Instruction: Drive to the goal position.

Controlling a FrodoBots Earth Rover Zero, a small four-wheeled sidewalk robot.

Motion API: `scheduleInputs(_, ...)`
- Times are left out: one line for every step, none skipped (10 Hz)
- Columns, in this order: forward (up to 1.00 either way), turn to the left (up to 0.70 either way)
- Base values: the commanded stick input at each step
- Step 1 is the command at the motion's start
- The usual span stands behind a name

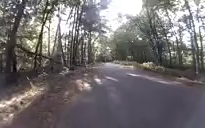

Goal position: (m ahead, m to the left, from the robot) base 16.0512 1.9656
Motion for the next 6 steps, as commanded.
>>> scheduleInputs(0.7,-0.01)
scheduleInputs(0.7,-0.01)
scheduleInputs(0.7,-0.01)
scheduleInputs(0.7,-0.01)
scheduleInputs(0.7,-0.01)
scheduleInputs(0.7,-0.01)
